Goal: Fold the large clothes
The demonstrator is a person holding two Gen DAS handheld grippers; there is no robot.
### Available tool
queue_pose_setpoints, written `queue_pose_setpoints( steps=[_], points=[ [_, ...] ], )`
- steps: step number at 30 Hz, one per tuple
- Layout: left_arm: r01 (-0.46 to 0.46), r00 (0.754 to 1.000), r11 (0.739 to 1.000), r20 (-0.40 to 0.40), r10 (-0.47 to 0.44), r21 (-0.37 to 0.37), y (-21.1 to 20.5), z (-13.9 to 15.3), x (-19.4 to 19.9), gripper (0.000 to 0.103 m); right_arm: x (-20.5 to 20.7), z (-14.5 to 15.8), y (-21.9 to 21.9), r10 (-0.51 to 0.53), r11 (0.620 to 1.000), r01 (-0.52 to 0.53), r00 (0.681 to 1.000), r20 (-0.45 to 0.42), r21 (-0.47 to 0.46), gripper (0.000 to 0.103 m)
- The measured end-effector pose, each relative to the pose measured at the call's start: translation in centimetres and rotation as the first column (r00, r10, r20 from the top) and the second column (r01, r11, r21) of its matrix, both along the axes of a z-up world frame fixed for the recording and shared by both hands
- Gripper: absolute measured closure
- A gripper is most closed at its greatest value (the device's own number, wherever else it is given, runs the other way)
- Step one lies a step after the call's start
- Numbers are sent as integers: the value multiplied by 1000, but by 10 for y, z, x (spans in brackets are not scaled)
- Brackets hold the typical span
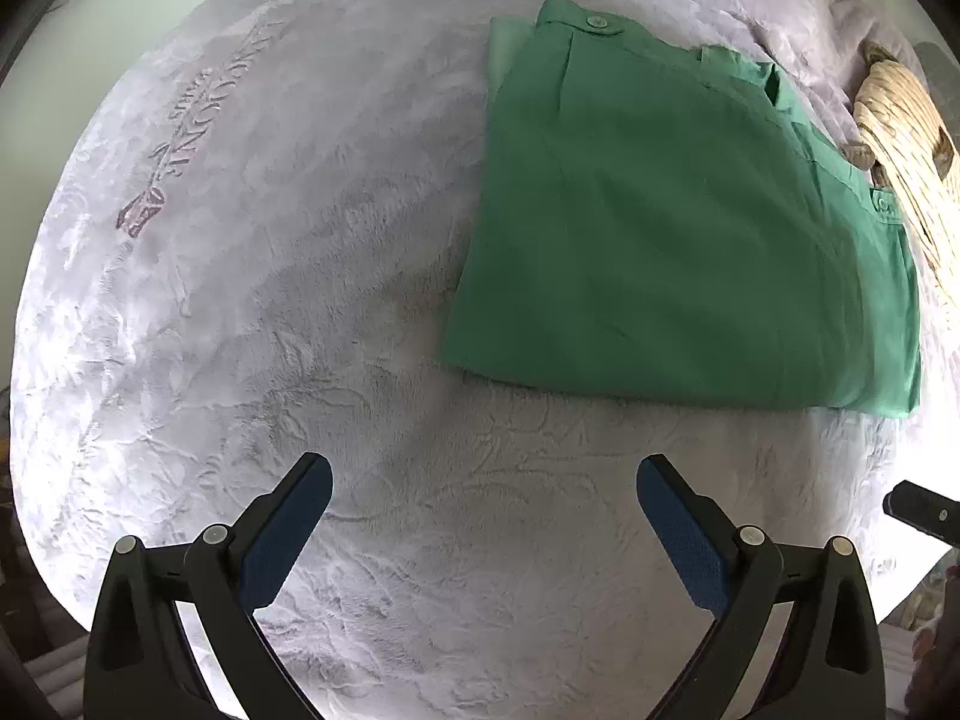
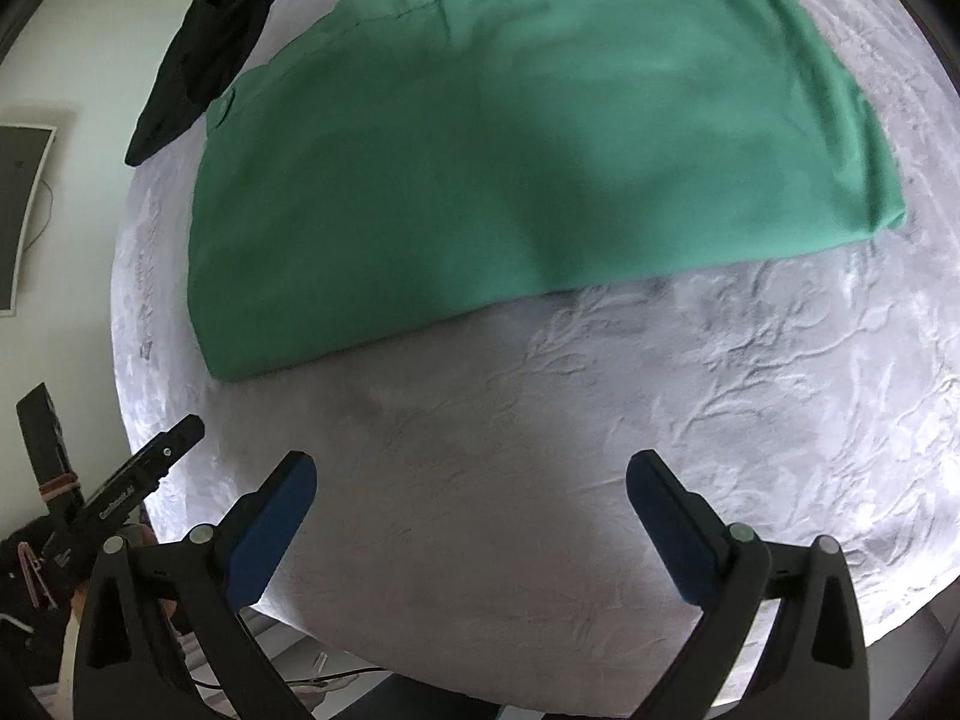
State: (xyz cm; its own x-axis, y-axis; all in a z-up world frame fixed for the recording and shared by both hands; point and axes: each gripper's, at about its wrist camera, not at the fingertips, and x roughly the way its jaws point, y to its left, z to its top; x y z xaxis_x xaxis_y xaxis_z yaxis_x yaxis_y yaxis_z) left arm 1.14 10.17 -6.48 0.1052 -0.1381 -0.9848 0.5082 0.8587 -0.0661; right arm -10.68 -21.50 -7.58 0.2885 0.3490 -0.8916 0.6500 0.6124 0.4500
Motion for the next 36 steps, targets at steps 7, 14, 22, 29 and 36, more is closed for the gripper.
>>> queue_pose_setpoints(
  steps=[7,14,22,29,36],
  points=[
    [22,1000,1000,-9,-22,-4,0,-3,1,1,-1,-14,16,-7,997,9,1000,-27,79,0],
    [30,999,999,12,-29,-14,-1,1,8,1,-1,-14,21,-19,996,21,999,-26,92,0],
    [55,998,998,12,-55,-33,-3,0,13,1,-3,-10,23,-47,995,49,999,-27,83,0],
    [79,997,996,9,-78,-42,-8,-6,14,1,-8,-10,26,-66,995,69,997,-34,78,0],
    [81,997,996,11,-81,-47,-11,-11,18,1,-7,-12,29,-79,993,81,997,-23,82,0]
  ],
)
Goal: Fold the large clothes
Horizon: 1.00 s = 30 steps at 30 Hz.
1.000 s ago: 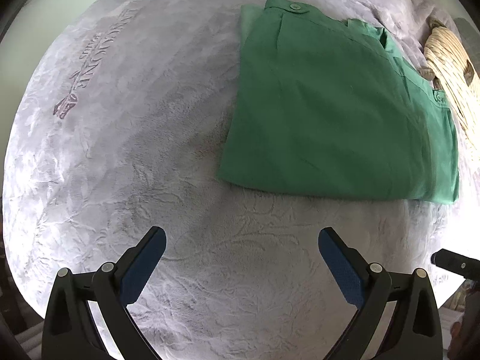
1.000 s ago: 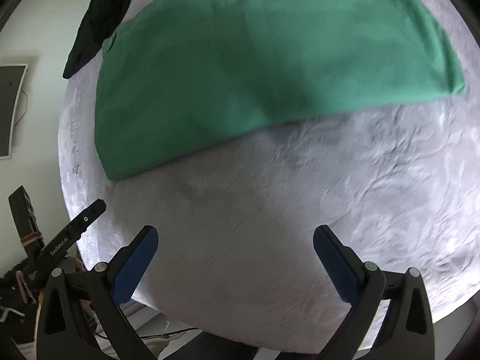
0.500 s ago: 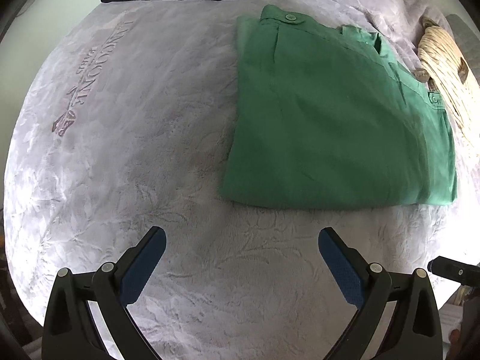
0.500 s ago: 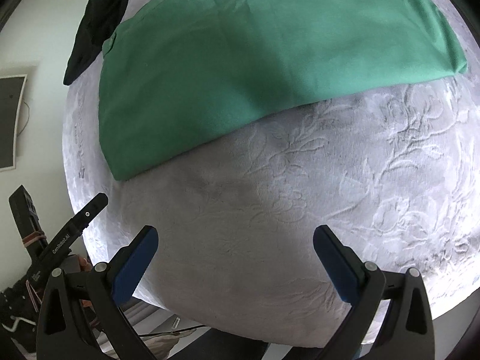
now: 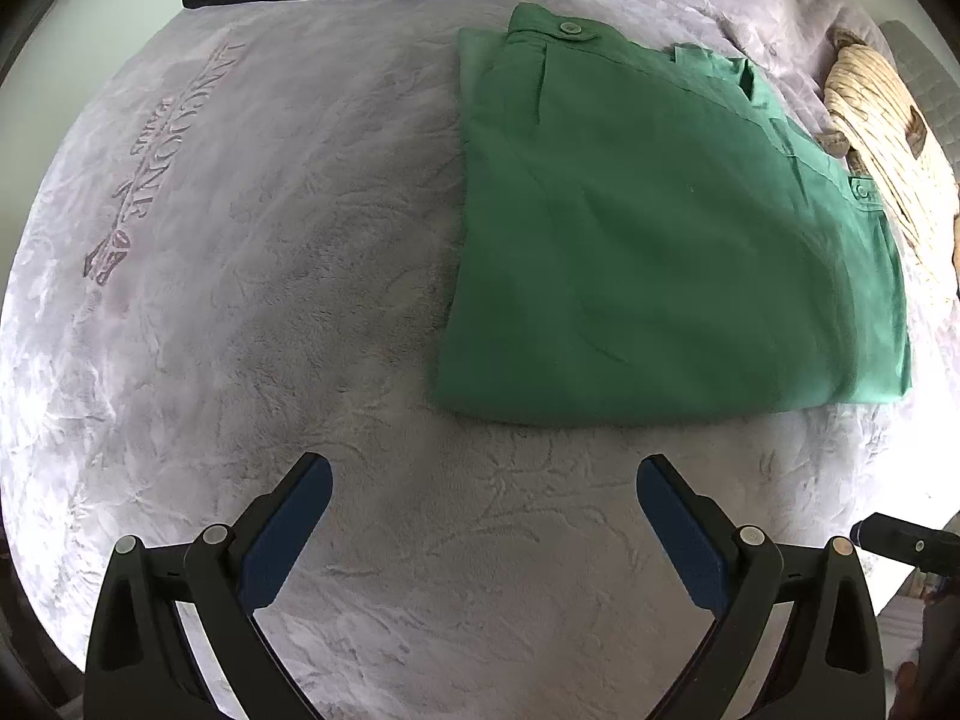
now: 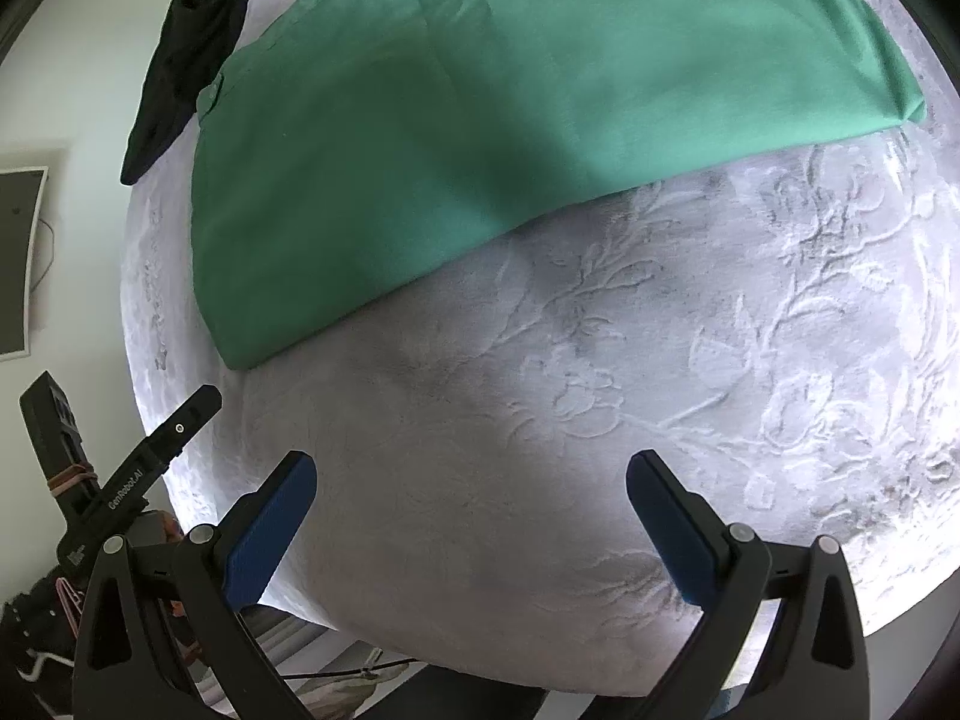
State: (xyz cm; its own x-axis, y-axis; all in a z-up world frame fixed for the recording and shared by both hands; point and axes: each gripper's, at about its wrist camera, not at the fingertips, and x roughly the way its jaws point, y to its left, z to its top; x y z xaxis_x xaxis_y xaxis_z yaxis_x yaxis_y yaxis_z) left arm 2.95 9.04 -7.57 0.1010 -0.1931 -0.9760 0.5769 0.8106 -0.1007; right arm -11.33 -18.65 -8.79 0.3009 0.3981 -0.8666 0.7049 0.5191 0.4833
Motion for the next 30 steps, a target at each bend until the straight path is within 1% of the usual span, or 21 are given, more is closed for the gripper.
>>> queue_pose_setpoints(
  steps=[4,8,10,12,14,16,20,22,25,29,30],
  points=[
    [-2,1000,1000,-3,2,2,2,-2,2,1,3,2,1,-3,1000,3,1000,23,0,0],
    [4,1000,1000,7,-4,-1,-1,-4,5,1,7,5,3,-30,1000,30,996,81,6,0],
    [2,1000,1000,23,-2,2,-2,-5,7,1,8,2,2,-61,997,56,991,117,44,0],
    [-10,1000,1000,21,10,0,-2,-8,9,1,11,-7,2,-90,992,77,988,128,102,0],
    [-17,1000,1000,-7,17,-8,-2,-13,13,1,15,-18,1,-122,979,99,984,127,176,0],
    [-16,1000,1000,-25,15,-19,-3,-16,16,1,19,-26,1,-144,969,112,980,137,221,0],
    [-30,999,998,17,31,-52,0,-15,27,1,33,-39,6,-152,951,88,968,201,295,0],
    [-57,998,995,16,58,-86,4,-16,35,1,43,-45,7,-170,938,77,952,256,339,0],
    [-99,995,984,-15,98,-147,10,-19,50,1,58,-51,10,-208,920,72,923,324,385,0],
    [-122,992,972,-52,114,-202,10,-28,64,1,70,-68,9,-260,900,91,897,358,426,0],
    [-123,992,970,-58,113,-211,9,-29,67,1,73,-71,8,-287,891,105,884,368,442,0]
  ],
)
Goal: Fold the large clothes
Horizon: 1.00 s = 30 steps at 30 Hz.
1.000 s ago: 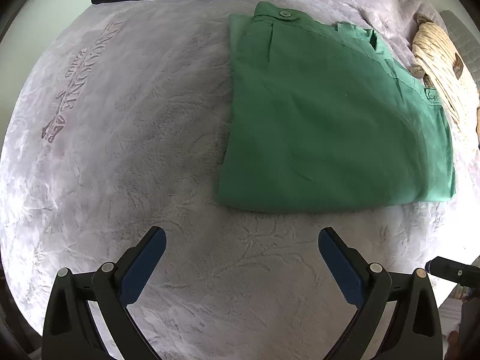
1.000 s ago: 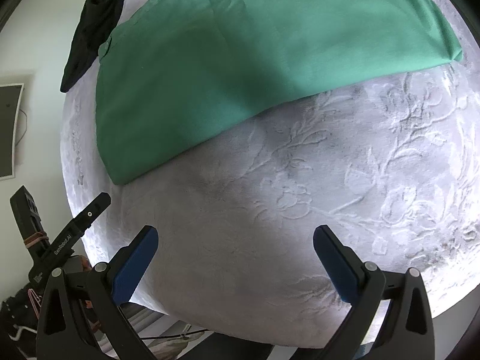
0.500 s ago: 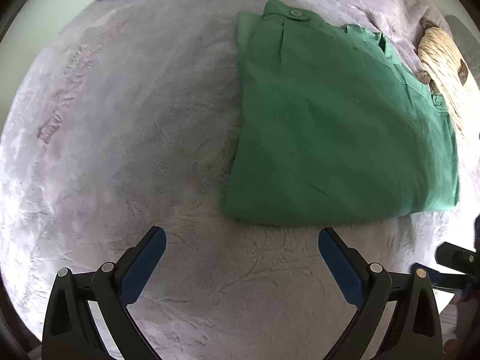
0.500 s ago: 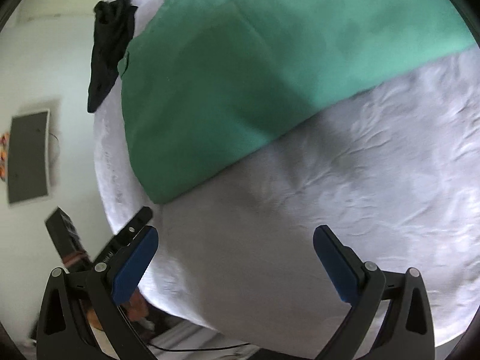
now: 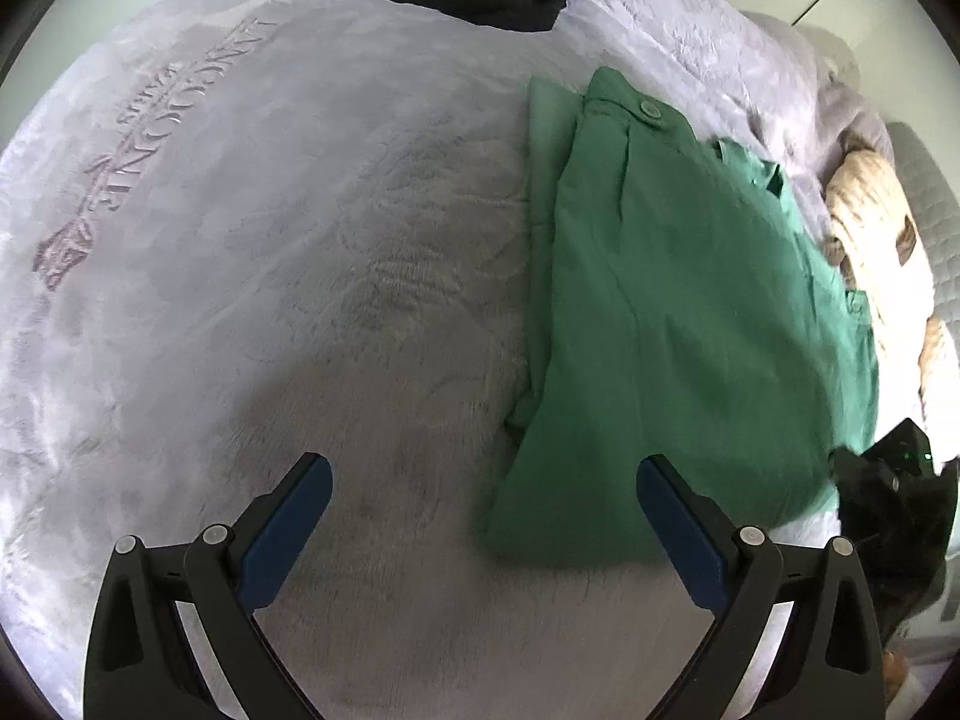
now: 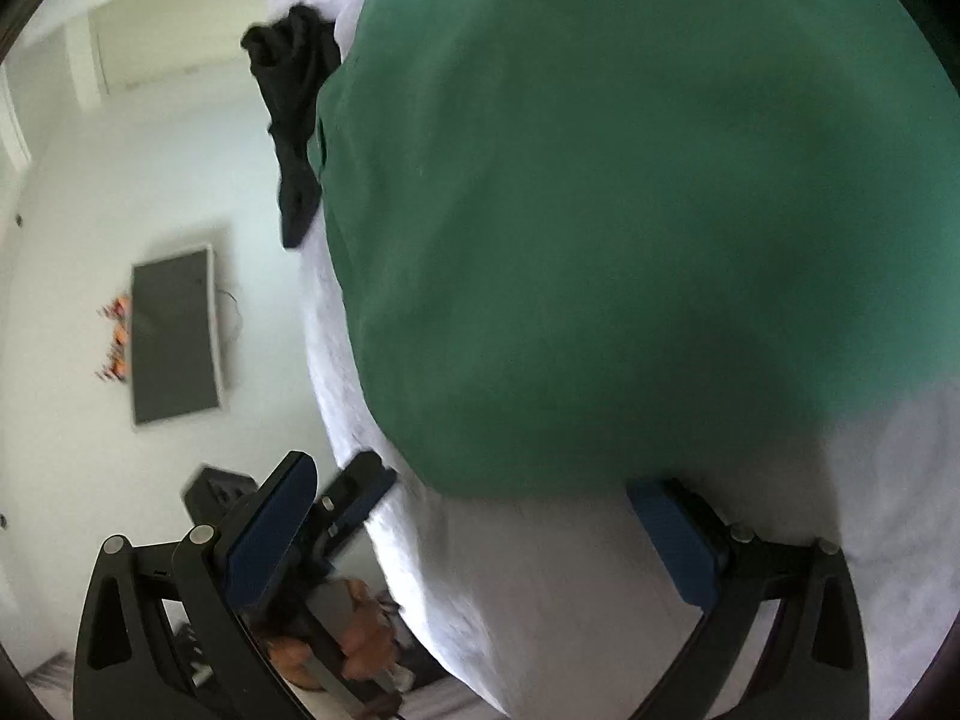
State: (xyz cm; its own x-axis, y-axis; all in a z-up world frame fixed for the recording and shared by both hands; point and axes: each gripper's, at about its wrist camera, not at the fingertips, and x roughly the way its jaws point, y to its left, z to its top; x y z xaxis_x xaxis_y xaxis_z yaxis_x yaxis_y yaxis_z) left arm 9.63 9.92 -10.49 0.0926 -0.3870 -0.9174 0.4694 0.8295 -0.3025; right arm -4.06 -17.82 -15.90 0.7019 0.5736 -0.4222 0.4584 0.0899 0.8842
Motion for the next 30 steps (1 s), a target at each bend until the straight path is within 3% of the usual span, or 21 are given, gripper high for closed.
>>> queue_pose_setpoints(
  steps=[4,7,9,10,11,15,19,22,26,28,30],
  points=[
    [6,999,997,-50,-9,-71,-6,-5,7,1,11,0,-2,-63,997,61,997,54,46,0],
    [-11,994,992,-108,-2,-124,-10,-9,16,1,9,-9,1,-111,988,107,993,29,109,6],
    [-31,989,987,-149,7,-160,-14,-10,23,1,6,-15,1,-116,981,112,993,17,161,37],
    [-39,986,984,-166,9,-176,-16,-11,26,1,4,-17,2,-103,978,99,995,15,186,71],
    [-48,981,980,-193,10,-194,-18,-12,29,1,5,-18,2,-81,978,78,997,7,195,89],
    [-85,955,959,-297,1,-271,-30,-17,39,1,3,0,-7,-48,985,34,996,80,167,92],
    [-59,927,913,-361,-100,-404,-60,-11,48,1,3,39,-21,-2,996,-14,984,177,92,92],
    [-22,907,882,-380,-180,-471,-85,-10,50,1,1,55,-27,54,998,-61,981,188,32,92],
    [7,897,910,-400,-189,-414,-117,-28,44,1,-6,54,-26,77,996,-82,982,173,22,92],
    [35,908,937,-380,-175,-347,-126,-37,37,2,-13,44,-28,95,995,-100,987,132,29,92],
    [66,928,956,-334,-164,-285,-134,-40,31,12,-21,37,-25,158,987,-159,986,61,21,88]
  ],
)
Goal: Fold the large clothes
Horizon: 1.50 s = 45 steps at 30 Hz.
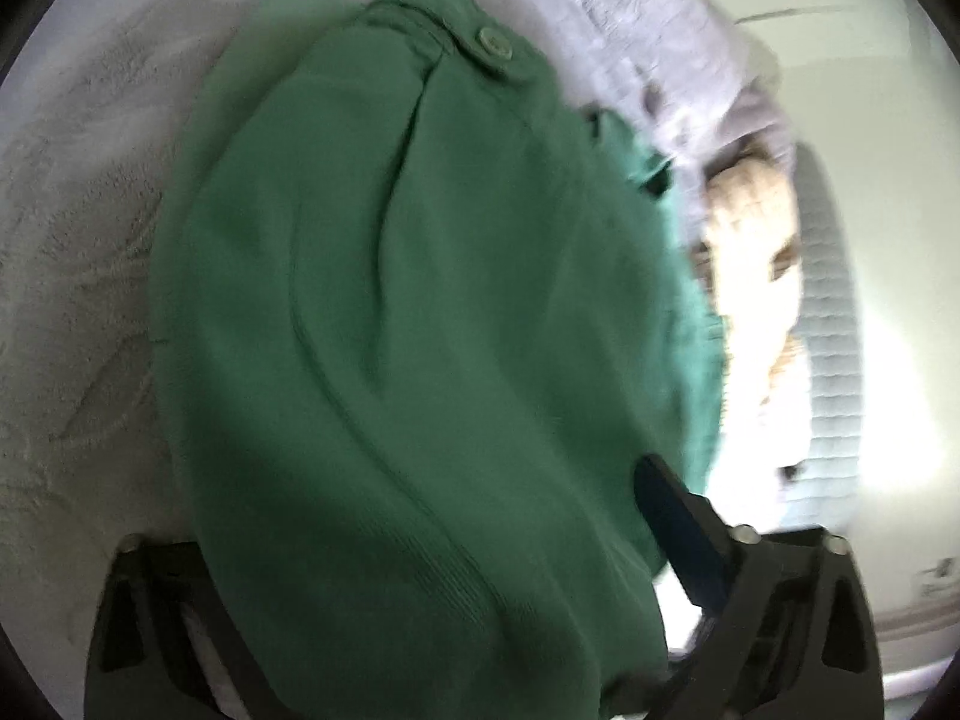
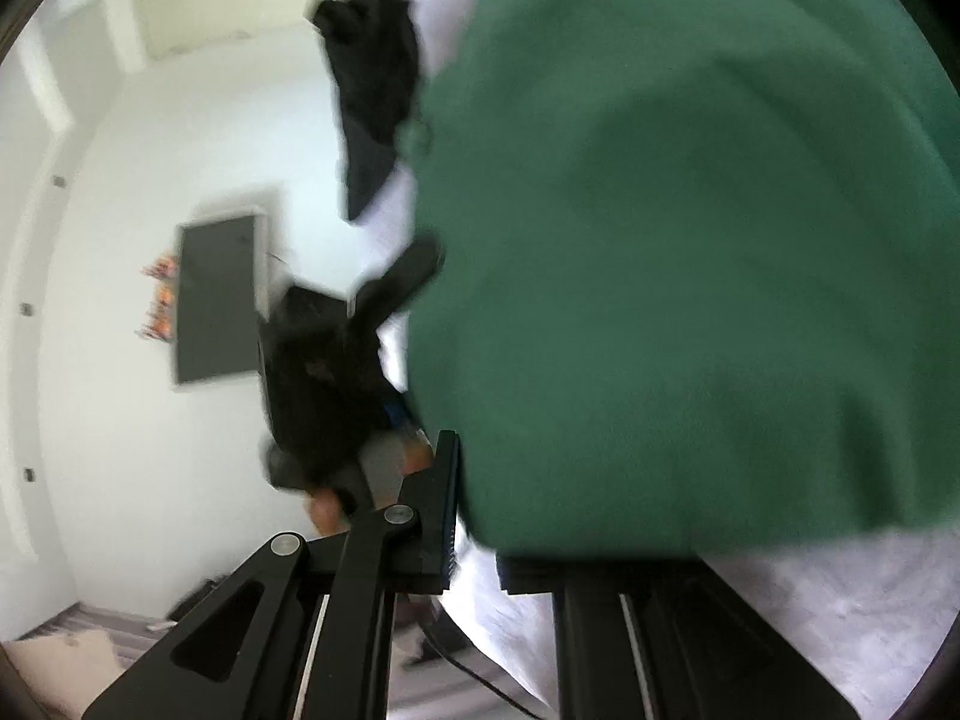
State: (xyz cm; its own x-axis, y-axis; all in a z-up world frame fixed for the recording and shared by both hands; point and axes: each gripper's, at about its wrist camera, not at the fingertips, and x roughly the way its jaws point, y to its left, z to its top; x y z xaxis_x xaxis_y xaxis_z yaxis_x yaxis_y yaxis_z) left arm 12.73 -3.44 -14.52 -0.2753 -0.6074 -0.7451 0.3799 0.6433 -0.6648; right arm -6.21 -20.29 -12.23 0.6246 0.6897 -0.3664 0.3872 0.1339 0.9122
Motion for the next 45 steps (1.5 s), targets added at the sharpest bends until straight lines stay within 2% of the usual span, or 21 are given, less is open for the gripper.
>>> queue_pose_setpoints(
  steps=[1,2,3,5,7,9,11,13,15,17,20,24,28,32,34,36,38,40,42,44,45],
  points=[
    [7,999,999,39,-9,34,-3,1,-3,22,-5,-3,0,28,1000,-28,999,-30,-6,86],
    [12,997,998,72,-17,62,-4,2,-4,38,-11,-5,0,58,998,-58,997,-57,-8,82],
    [18,994,996,108,-28,92,-6,4,-6,46,-21,-4,-5,82,996,-84,993,-79,-22,81],
    [18,988,993,153,-36,119,-5,9,-6,69,-40,8,-22,76,991,-85,994,-82,-106,79],
    [5,986,995,168,-22,104,-2,16,-5,82,-52,24,-45,40,971,-58,996,-83,-231,79],
    [-8,977,996,213,-11,89,-2,29,-8,84,-64,39,-72,-27,928,-7,996,-86,-372,79],
    [-10,967,998,254,-5,56,-2,44,-12,86,-62,39,-94,-65,890,5,991,-116,-456,85],
    [-6,961,1000,277,-1,22,-7,61,-19,86,-57,24,-109,-78,856,-21,982,-170,-516,90],
    [12,953,1000,302,-8,-9,-18,80,-28,86,-53,-6,-114,-50,866,-74,971,-232,-495,92],
    [33,943,999,332,-23,-24,-37,97,-40,86,-50,-28,-112,-33,872,-98,965,-258,-480,92],
    [79,916,996,396,-60,-31,-65,122,-59,86,-56,-33,-119,-39,886,-74,971,-234,-457,92],
    [151,883,987,455,-113,-48,-113,152,-91,86,-83,-31,-138,-16,930,-47,985,-170,-363,92],
    [247,832,969,518,-199,-26,-169,168,-132,86,-124,-13,-167,-60,936,23,994,-96,-352,91],
    [328,789,944,536,-299,44,-241,153,-177,86,-174,-1,-210,-148,925,117,987,-61,-360,91],
    [366,773,926,526,-355,86,-271,133,-199,86,-200,-5,-233,-193,922,157,979,-68,-355,91],
    [390,752,908,516,-411,154,-296,109,-218,86,-225,-17,-254,-234,924,193,968,-91,-332,90],
    [391,715,884,520,-466,254,-315,83,-233,85,-242,-30,-265,-261,929,218,959,-111,-298,88],
    [388,702,873,519,-488,295,-321,70,-240,77,-259,-43,-273,-287,933,249,951,-118,-260,88],
    [385,710,878,516,-479,284,-323,67,-243,65,-271,-51,-279,-303,935,273,947,-109,-228,88],
    [398,725,885,508,-465,242,-326,69,-244,33,-269,-56,-284,-304,936,277,947,-104,-217,88],
    [404,731,888,505,-458,220,-327,71,-246,25,-268,-59,-285,-302,938,276,948,-103,-210,88]
  ],
)
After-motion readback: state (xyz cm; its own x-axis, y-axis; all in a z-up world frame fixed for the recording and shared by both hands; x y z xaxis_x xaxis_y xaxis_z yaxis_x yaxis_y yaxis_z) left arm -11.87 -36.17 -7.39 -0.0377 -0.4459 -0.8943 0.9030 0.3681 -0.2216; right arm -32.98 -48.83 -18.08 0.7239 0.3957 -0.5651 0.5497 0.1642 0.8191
